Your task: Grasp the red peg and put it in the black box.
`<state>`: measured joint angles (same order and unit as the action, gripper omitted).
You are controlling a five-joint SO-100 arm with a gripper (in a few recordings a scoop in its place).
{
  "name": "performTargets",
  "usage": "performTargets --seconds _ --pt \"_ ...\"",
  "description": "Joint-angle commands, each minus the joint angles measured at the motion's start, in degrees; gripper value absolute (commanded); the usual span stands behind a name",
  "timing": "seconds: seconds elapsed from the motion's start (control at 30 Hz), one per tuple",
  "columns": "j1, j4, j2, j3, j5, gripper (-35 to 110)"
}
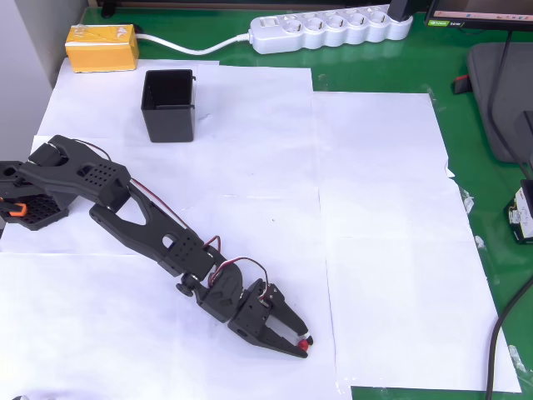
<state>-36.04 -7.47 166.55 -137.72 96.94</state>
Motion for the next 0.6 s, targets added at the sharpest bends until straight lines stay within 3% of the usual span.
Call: performTargets --seconds 0.0,0.23,0.57 --pt "-1.5 9.2 -12.7 3.3 -0.6 0" --pt "0.4 36.3 -32.3 -2.0 -3.3 0" --pt "5.1 66.7 -51.2 -9.0 -7.9 0"
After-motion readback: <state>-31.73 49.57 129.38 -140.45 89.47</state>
